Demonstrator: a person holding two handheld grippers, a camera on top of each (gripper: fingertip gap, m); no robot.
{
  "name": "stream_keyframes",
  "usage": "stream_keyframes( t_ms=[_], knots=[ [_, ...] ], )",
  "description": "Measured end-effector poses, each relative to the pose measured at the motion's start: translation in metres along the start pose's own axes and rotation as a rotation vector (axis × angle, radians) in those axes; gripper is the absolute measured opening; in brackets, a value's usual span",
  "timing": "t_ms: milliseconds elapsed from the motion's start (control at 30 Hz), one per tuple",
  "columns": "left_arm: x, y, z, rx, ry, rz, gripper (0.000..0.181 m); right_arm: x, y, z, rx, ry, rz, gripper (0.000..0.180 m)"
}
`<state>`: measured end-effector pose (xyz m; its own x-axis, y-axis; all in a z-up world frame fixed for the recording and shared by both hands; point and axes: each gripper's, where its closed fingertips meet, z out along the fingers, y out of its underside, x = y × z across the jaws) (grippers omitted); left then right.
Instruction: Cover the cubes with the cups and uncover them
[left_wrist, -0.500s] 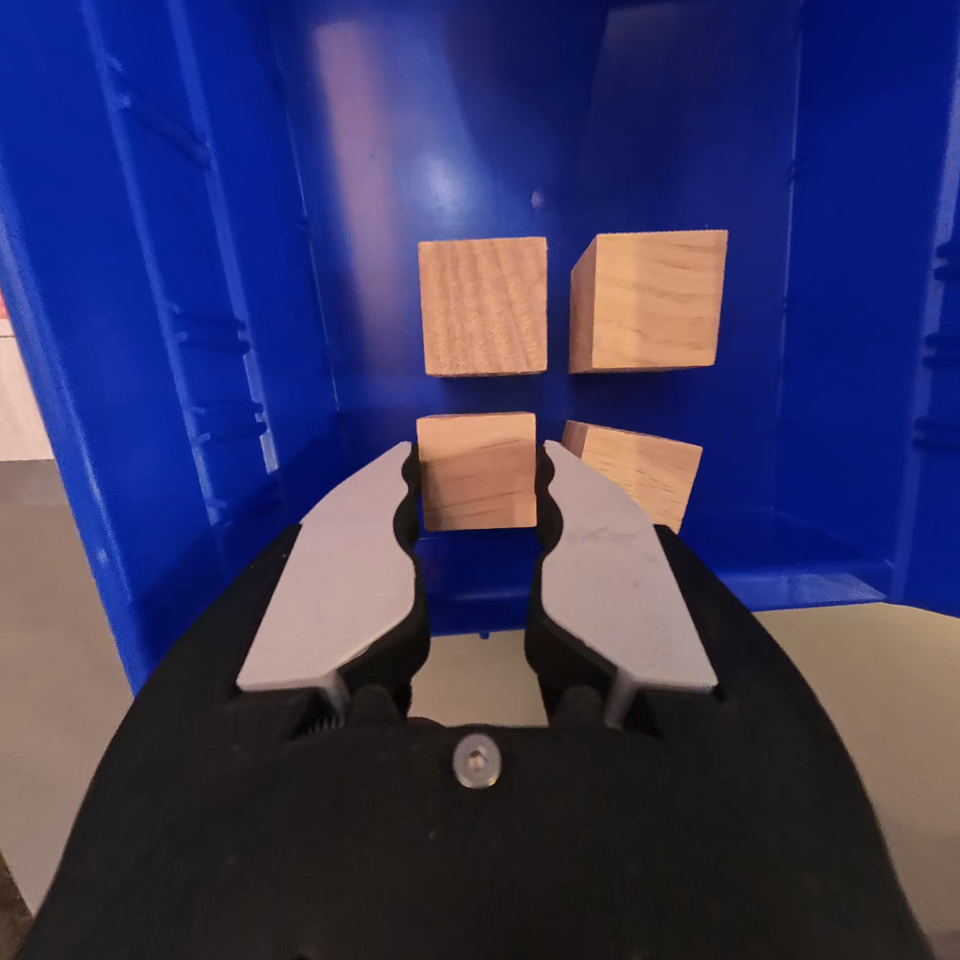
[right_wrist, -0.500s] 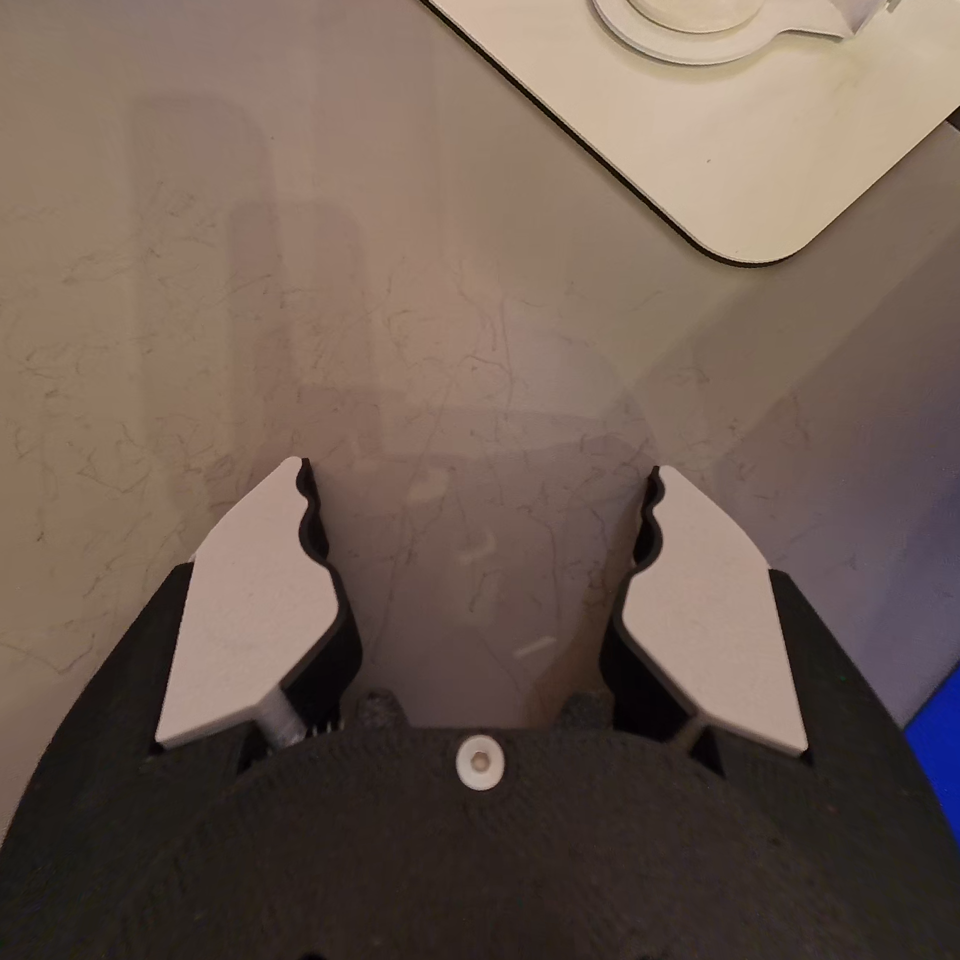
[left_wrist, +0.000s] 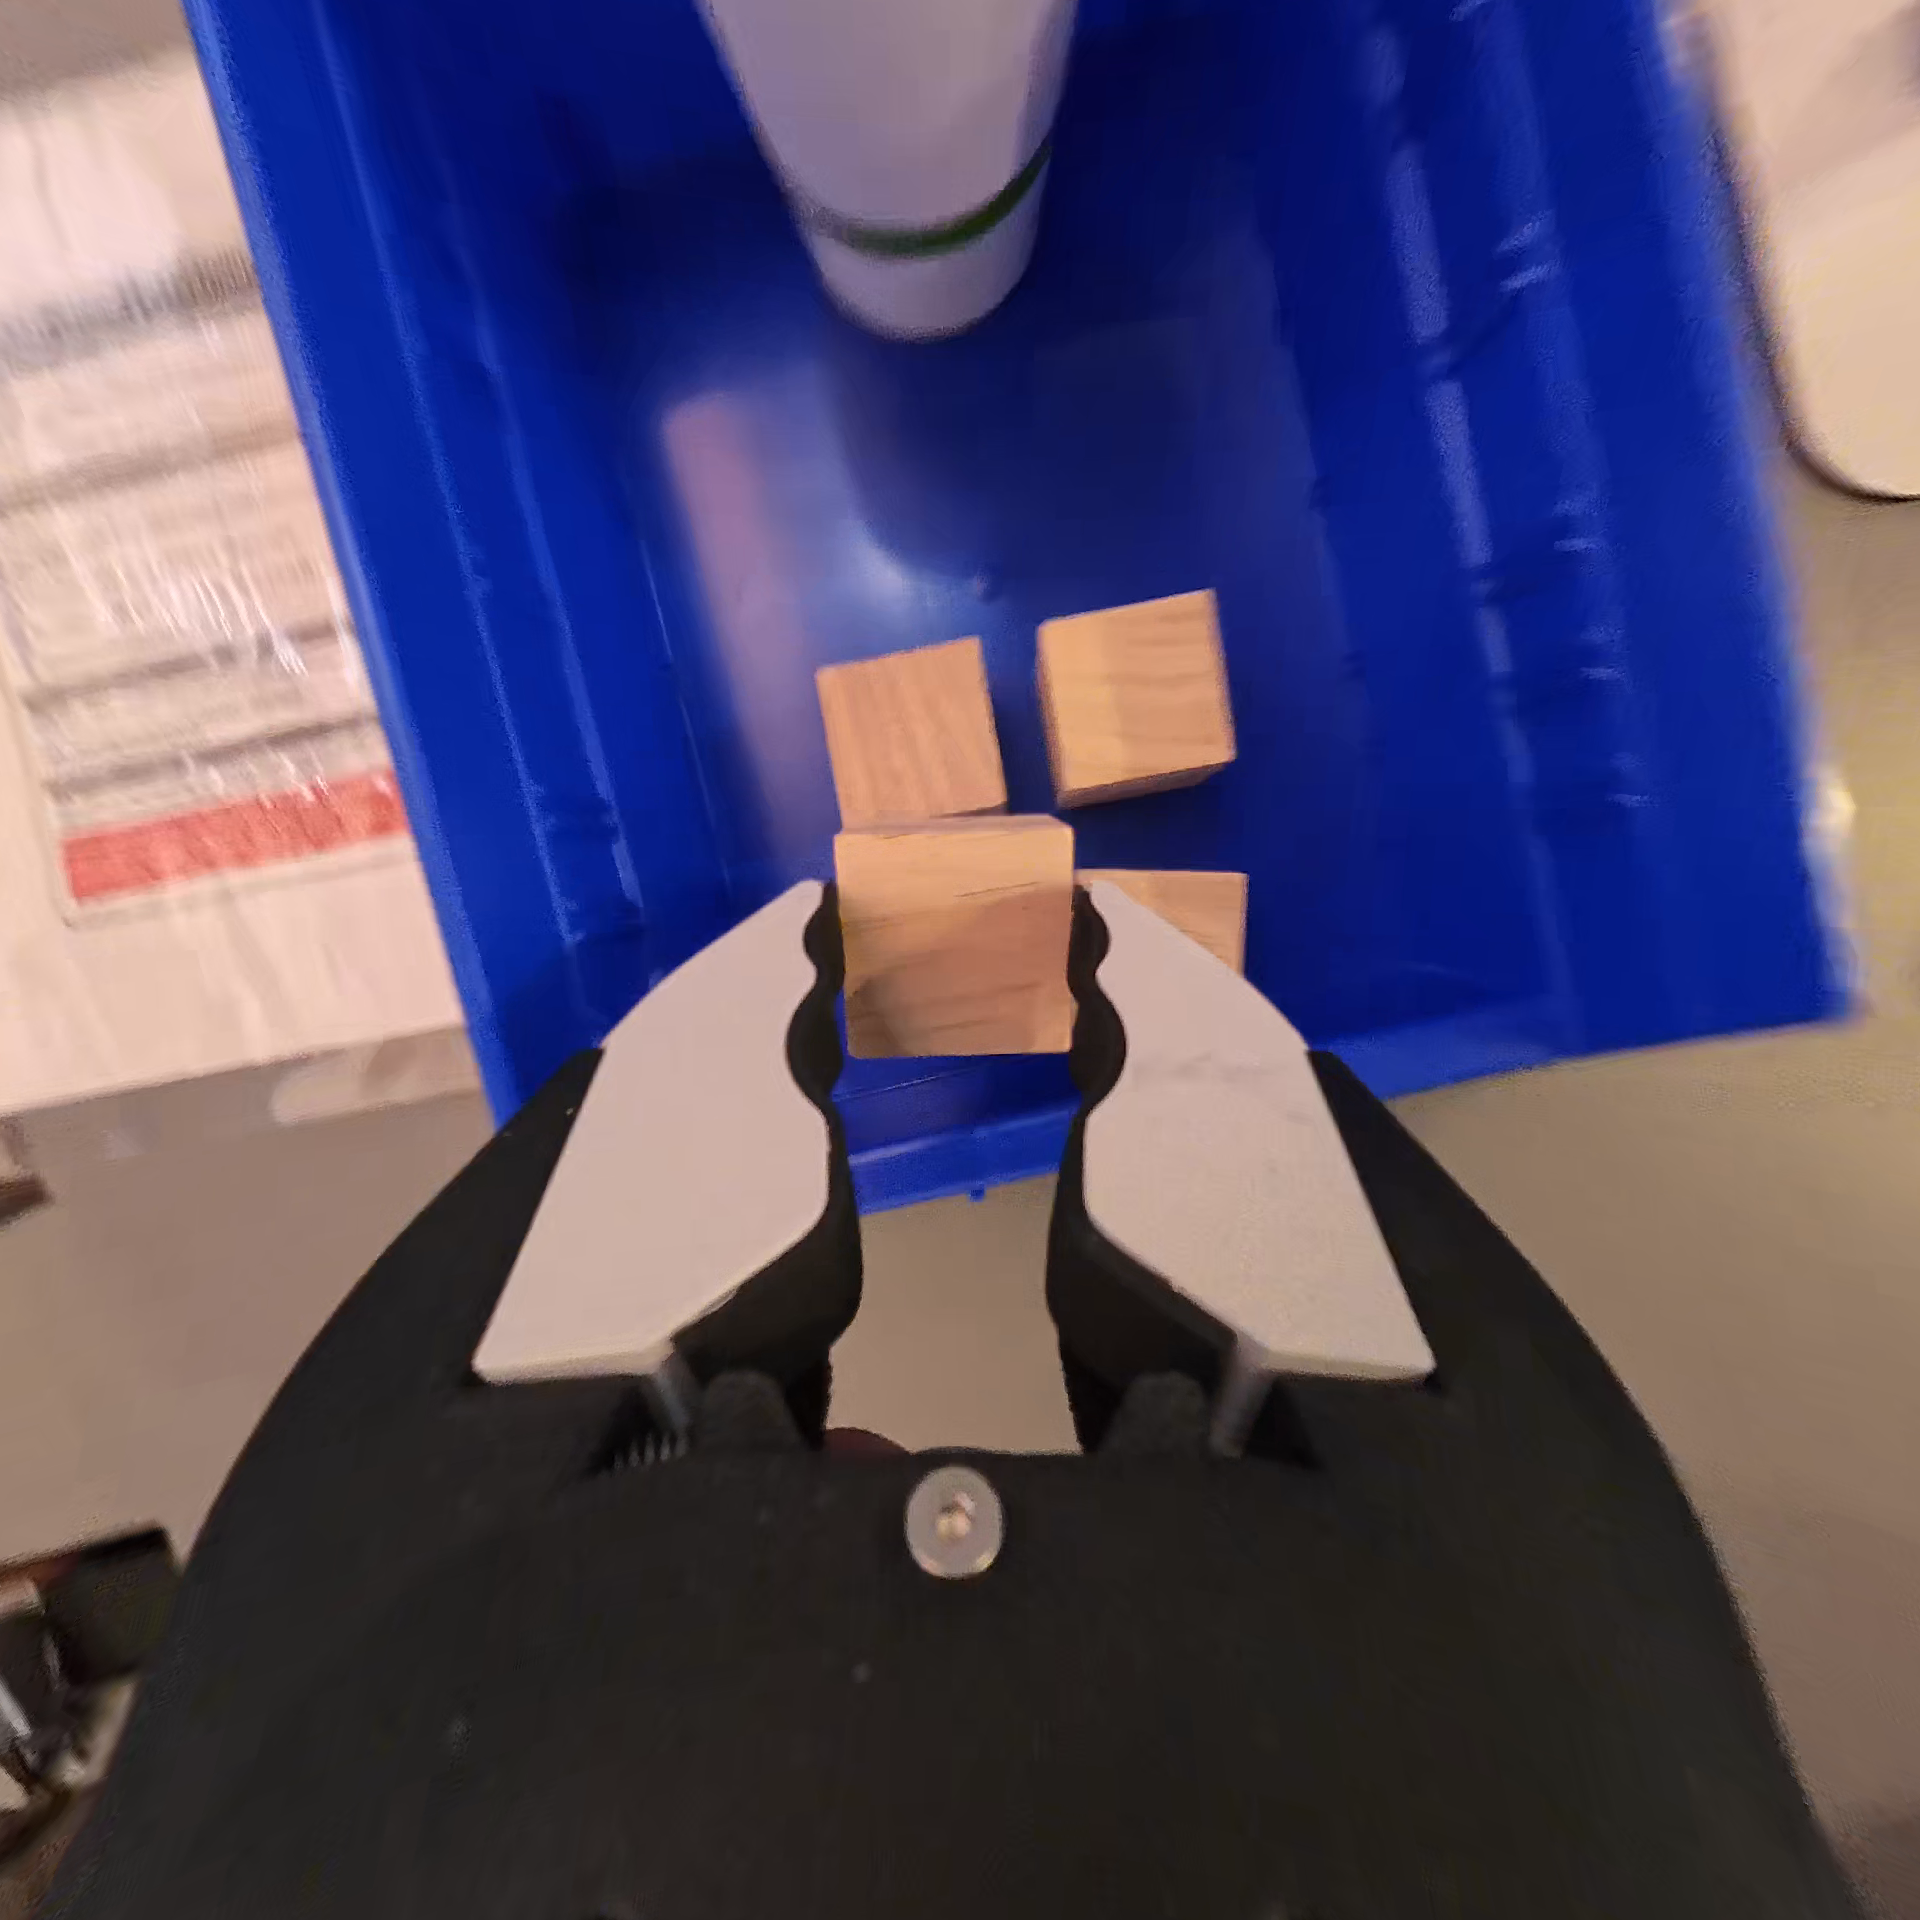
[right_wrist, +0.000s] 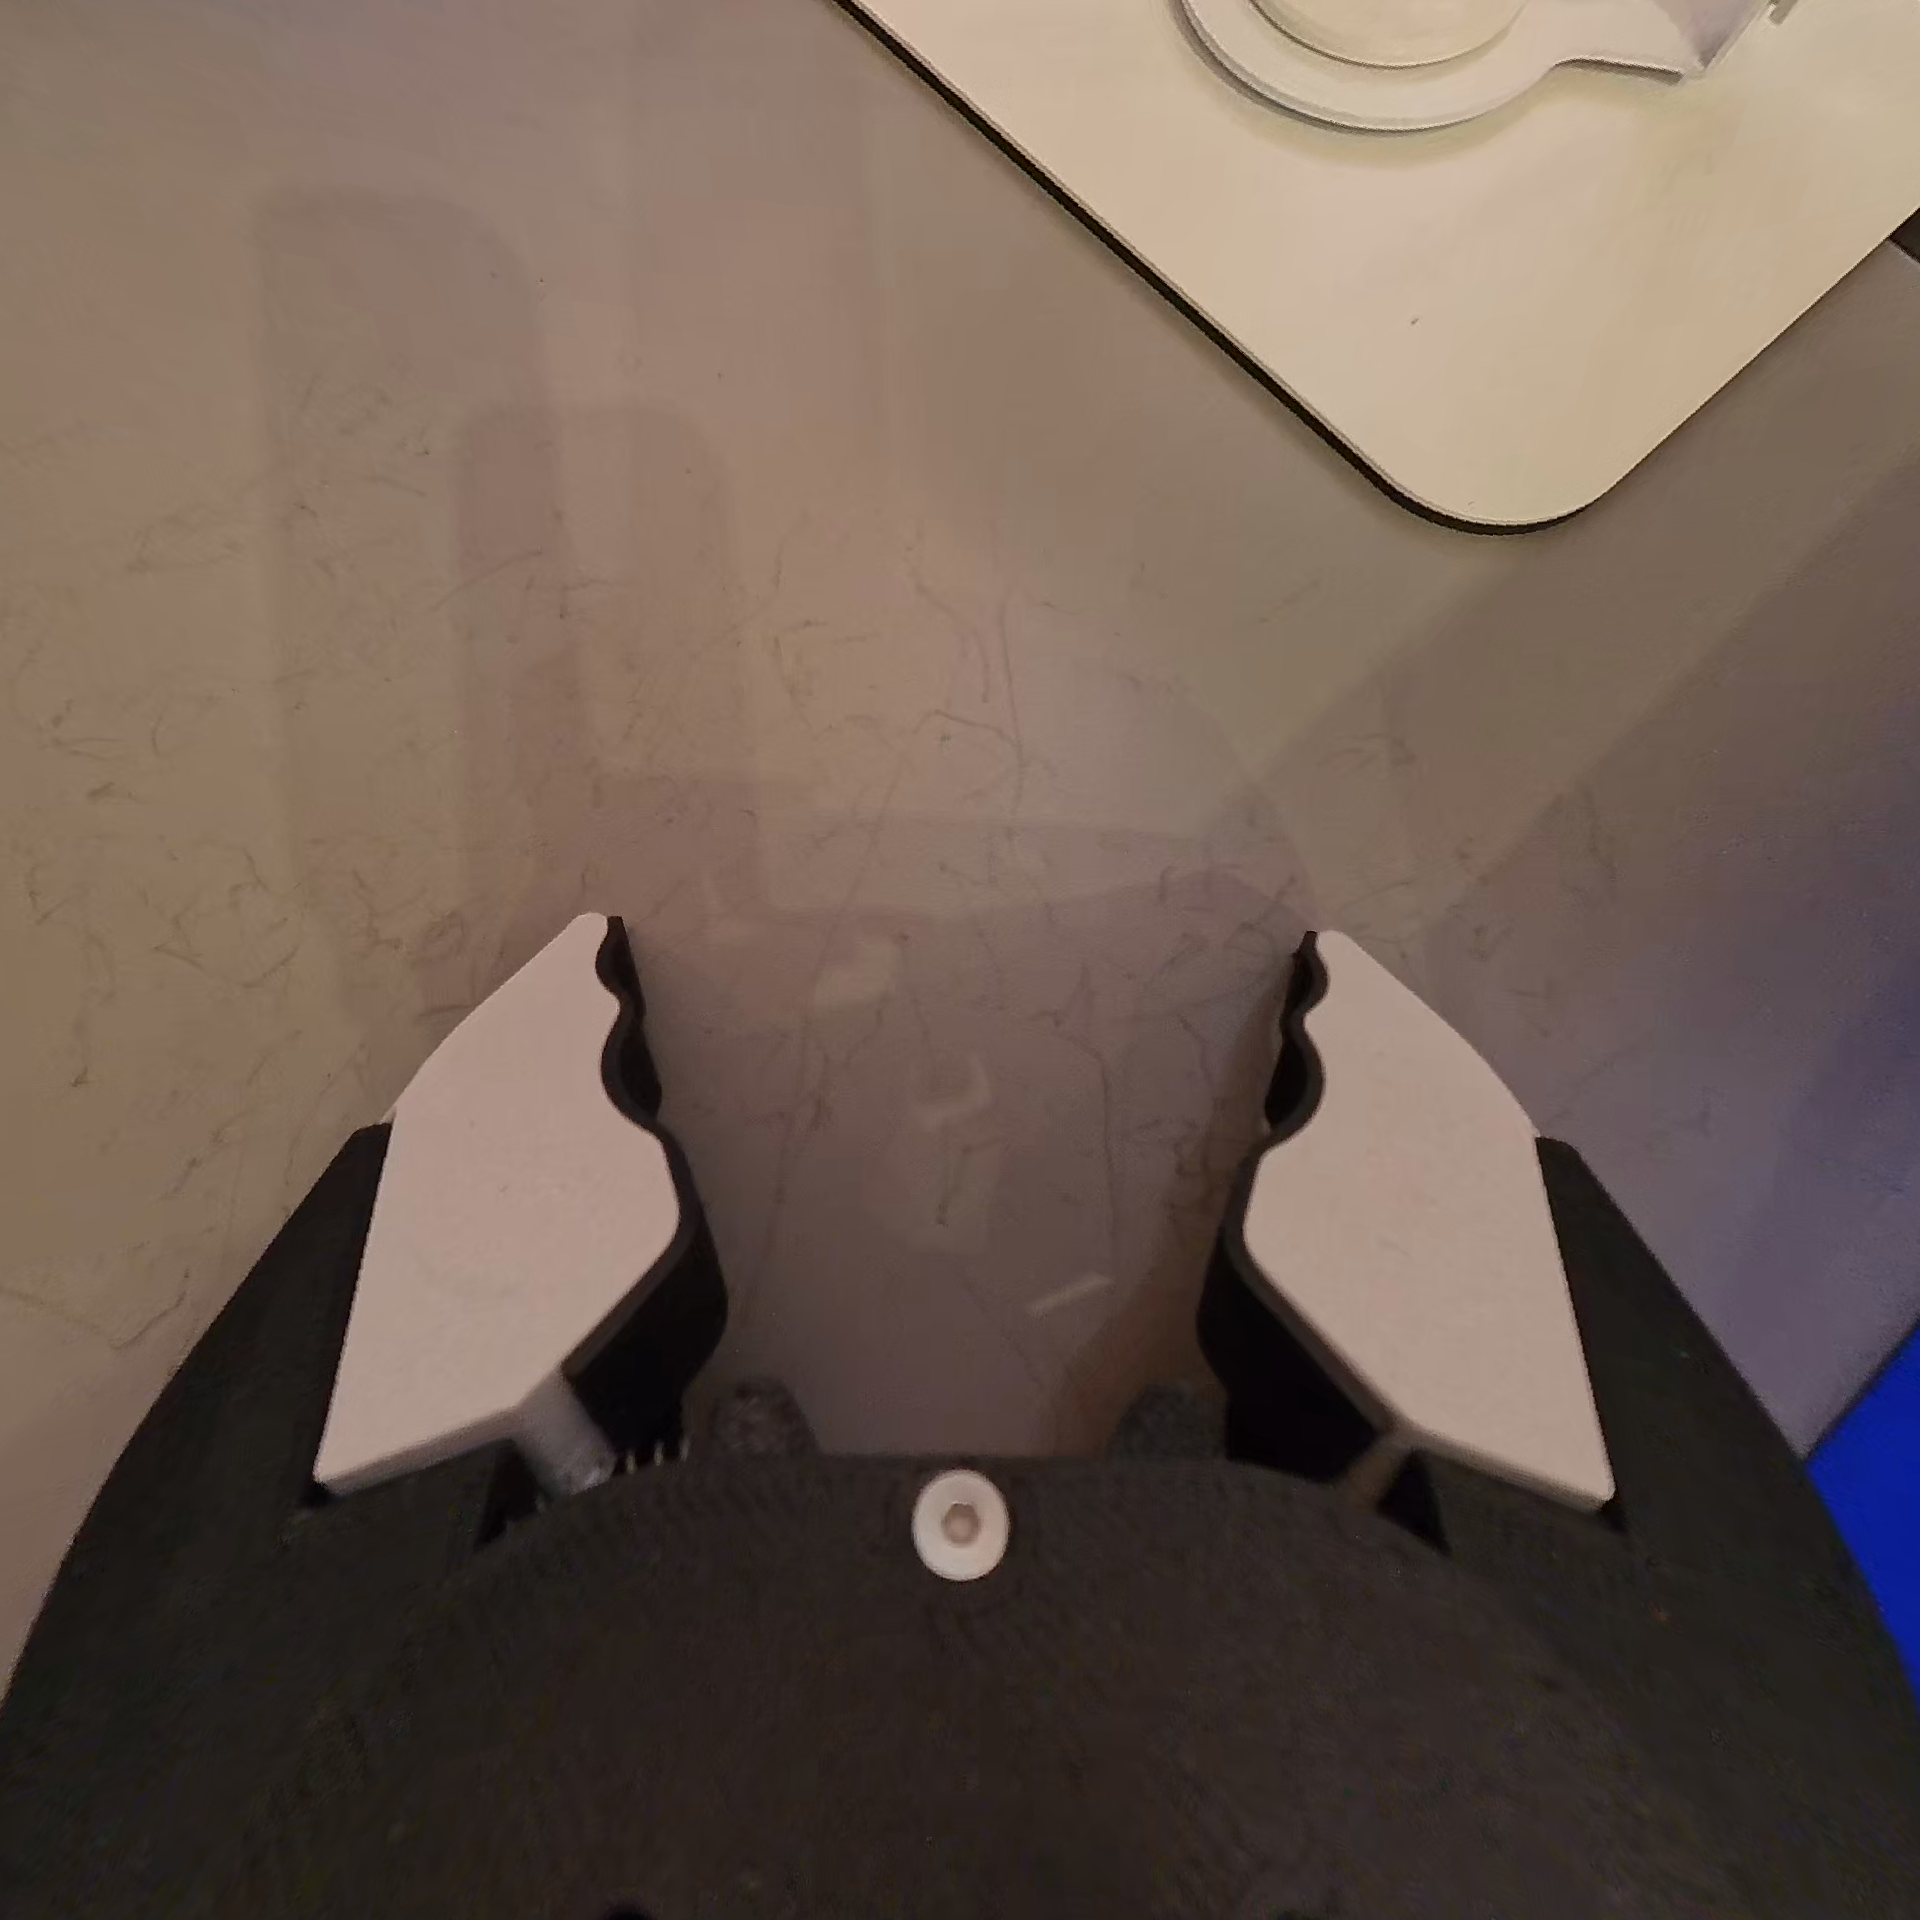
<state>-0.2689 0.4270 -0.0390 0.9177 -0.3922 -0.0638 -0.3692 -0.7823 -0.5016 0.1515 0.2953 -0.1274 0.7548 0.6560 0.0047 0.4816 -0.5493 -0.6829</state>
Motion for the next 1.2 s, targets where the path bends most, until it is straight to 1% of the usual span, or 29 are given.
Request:
stream_keyframes(
  t_ms=[67,100,167,233,300,333,367,467,567,733,900,1167,1200],
  knots=[
    [0.018,-0.014,-0.029,0.063,0.065,0.113,0.041,0.0,0.0,0.0,0.0,0.0,0.0,0.117],
    [0.032,-0.019,-0.044,0.102,0.107,0.224,0.041,0.0,0.0,0.0,0.0,0.0,0.0,0.117],
    [0.052,-0.014,-0.068,0.094,0.141,0.405,0.041,0.0,0.0,0.0,0.0,0.0,0.0,0.117],
    [0.087,0.001,-0.088,0.108,0.241,0.653,0.041,0.0,0.0,0.0,0.0,0.0,0.0,0.117],
    [0.102,0.027,-0.095,0.024,0.259,0.8,0.041,0.0,0.0,0.0,0.0,0.0,0.0,0.117],
    [0.111,0.04,-0.098,0.012,0.284,0.883,0.041,0.0,0.0,0.0,0.0,0.0,0.0,0.117],
    [0.117,0.052,-0.1,-0.001,0.317,0.925,0.041,0.0,0.0,0.0,0.0,0.0,0.0,0.117],
    [0.135,0.087,-0.102,-0.008,0.438,0.984,0.041,0.0,0.0,0.0,0.0,0.0,0.0,0.117],
    [0.147,0.121,-0.096,-0.046,0.505,1.065,0.041,0.0,0.0,0.0,0.0,0.0,0.0,0.117],
    [0.167,0.158,-0.081,-0.092,0.602,1.108,0.041,0.0,0.0,0.0,0.0,0.0,0.0,0.117],
    [0.178,0.181,-0.066,-0.125,0.64,1.155,0.041,0.0,0.0,0.0,0.0,0.0,0.0,0.117],
    [0.187,0.19,-0.056,-0.092,0.684,1.161,0.042,0.0,0.0,0.0,0.0,0.001,0.0,0.117],
    [0.187,0.188,-0.057,-0.087,0.687,1.143,0.048,0.0,0.0,0.0,0.0,0.001,0.0,0.117]
  ],
)
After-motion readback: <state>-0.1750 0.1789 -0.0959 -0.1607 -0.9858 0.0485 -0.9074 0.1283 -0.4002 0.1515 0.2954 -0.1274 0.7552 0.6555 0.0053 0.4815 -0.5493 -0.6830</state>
